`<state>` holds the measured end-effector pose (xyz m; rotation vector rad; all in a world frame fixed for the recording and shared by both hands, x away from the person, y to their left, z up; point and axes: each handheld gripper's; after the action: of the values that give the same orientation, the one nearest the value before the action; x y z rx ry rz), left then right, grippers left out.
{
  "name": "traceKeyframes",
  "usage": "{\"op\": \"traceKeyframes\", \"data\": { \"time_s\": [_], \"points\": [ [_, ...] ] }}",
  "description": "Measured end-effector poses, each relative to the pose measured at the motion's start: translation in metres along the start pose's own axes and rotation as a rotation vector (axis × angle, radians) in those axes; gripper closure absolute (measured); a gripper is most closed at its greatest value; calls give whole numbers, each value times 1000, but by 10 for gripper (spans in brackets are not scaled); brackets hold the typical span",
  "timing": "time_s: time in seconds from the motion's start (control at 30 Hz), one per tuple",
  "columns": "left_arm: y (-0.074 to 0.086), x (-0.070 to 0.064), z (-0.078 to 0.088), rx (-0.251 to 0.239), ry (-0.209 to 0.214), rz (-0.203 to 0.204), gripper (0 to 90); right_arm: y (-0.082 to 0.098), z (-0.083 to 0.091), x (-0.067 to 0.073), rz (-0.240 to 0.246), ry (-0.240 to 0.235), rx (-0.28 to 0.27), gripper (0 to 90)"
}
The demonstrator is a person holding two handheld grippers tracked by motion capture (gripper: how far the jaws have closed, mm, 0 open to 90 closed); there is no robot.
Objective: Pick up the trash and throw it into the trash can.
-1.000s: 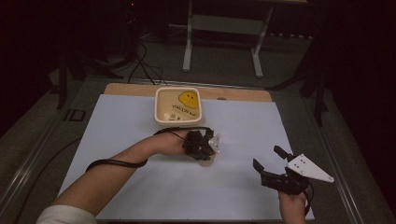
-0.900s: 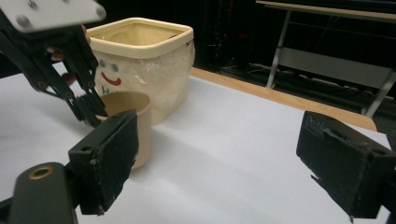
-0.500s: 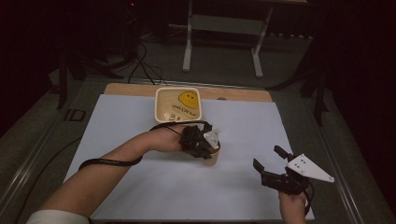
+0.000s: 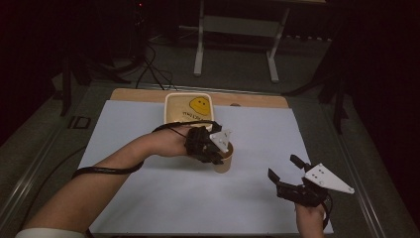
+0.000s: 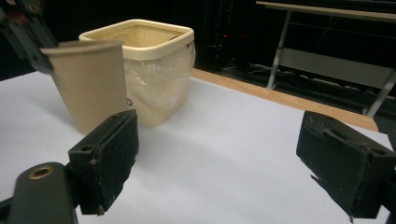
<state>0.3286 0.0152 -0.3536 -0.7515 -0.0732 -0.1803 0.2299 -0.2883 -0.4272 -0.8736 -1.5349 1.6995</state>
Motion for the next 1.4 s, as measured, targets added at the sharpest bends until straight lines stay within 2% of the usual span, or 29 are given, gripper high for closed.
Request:
{"op": "traceKeyframes", "data": {
  "time_s": [0.27, 0.3, 0.63, 1.0, 1.1, 1.4],
  "points": [
    [-1, 1, 24, 6, -39, 2, 889, 0, -1, 0, 0, -2, -1, 128],
    [0, 1, 28, 4, -39, 15, 889, 0, -1, 1, 0, -1, -1, 128],
    [5, 6, 55, 18, -94, 43, 889, 0, -3, 2, 2, -7, 0, 128],
    [12, 19, 79, 13, -149, 88, 889, 1, -4, 3, 8, -9, 5, 128],
    [11, 23, 86, 33, -169, 85, 888, 1, -5, 3, 8, -10, 7, 128],
    [6, 35, 102, 50, -220, 99, 888, 1, -4, 2, 10, -7, 7, 128]
  ]
}}
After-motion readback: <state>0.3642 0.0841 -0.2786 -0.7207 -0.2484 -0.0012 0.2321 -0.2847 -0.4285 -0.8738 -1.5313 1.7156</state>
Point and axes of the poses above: each handheld gripper's, and its own axes: z roughly backward along the jaws, y roughly out of its underside, x roughly to its left, and after that the axes turned 12 degrees about -x, right-handed
